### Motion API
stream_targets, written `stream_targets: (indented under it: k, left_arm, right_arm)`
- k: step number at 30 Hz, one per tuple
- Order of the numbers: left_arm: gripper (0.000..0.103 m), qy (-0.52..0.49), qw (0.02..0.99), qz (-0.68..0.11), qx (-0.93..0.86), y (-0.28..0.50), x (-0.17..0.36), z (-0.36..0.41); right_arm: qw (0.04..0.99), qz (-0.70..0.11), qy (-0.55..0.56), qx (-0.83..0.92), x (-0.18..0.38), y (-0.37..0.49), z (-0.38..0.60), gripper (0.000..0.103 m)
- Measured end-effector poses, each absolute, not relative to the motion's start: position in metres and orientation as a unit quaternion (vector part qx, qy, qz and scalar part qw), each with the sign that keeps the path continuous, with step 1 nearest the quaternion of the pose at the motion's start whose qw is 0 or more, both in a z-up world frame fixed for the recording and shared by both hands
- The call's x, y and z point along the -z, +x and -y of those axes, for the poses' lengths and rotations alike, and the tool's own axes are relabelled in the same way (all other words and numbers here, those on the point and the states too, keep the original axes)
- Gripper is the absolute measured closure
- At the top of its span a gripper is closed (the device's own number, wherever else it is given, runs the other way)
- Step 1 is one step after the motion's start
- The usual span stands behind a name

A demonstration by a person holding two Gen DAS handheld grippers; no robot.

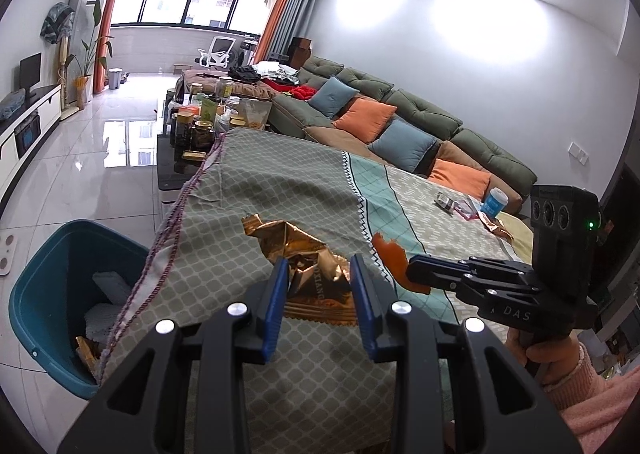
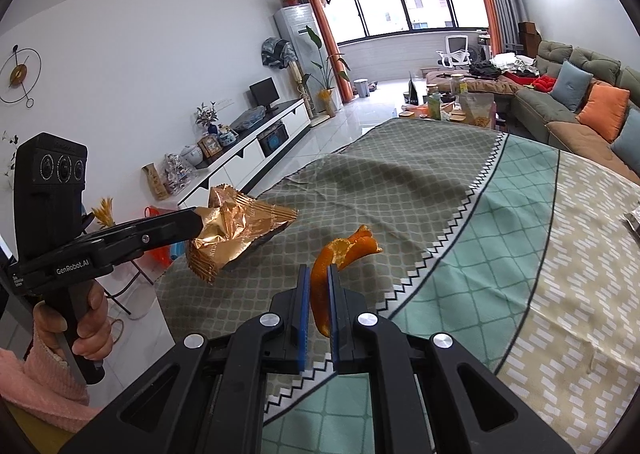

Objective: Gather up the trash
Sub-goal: 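Lift the gold foil bag toward the teal bin with the left gripper while the right gripper holds the peel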

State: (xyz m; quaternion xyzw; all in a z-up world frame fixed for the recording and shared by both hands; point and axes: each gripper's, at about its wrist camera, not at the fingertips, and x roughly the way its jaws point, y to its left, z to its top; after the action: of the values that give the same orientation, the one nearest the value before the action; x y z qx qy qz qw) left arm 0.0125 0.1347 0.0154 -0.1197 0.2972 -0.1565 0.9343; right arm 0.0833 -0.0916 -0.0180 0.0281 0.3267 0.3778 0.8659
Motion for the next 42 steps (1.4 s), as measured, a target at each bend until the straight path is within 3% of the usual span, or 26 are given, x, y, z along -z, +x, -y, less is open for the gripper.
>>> stream_targets:
  k: [42]
  left_arm:
    - [0.071,-0.143,0.947,-0.275,0.086,-0.008,-0.024,-0.196]
  right_arm:
    - [0.834,-0.331,-0.004,-0.441,0.014,0.077,0.031,0.094]
